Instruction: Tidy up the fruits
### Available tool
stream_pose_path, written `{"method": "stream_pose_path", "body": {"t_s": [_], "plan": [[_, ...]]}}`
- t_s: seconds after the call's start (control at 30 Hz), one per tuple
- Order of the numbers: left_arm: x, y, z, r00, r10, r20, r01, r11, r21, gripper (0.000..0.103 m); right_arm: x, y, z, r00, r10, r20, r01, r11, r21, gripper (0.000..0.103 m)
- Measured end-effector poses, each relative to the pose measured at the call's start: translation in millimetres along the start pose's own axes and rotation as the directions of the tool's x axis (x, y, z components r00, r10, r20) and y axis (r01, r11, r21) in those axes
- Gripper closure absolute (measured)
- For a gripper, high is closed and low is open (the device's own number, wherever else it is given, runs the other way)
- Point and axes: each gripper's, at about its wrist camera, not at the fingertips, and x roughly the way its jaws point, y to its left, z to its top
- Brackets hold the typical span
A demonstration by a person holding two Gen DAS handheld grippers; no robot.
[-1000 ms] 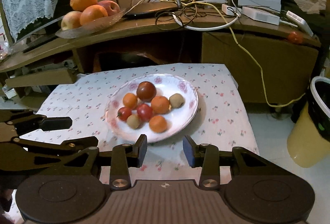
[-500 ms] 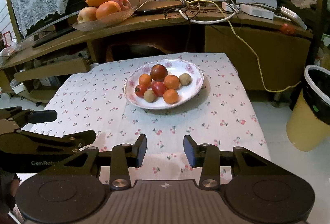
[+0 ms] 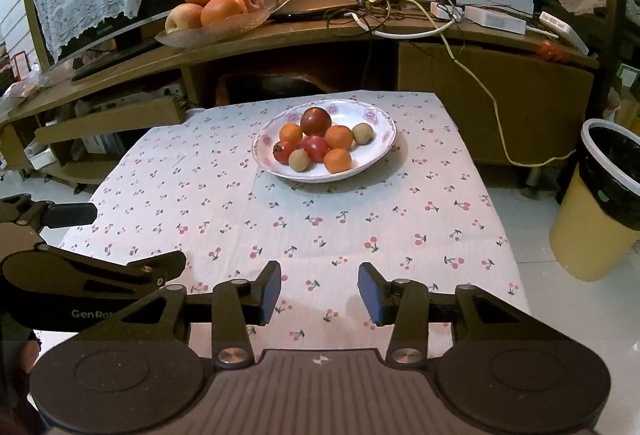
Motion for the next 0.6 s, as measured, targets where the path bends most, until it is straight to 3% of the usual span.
{"method": "stream_pose_path", "body": {"t_s": [0.6], "plan": [[-15, -7, -16, 0.999, -0.027, -0.019, 0.027, 1.000, -0.016, 0.000, -13, 6, -16, 1.000, -0.006, 0.002, 0.006, 1.000, -0.014, 0.059]]}}
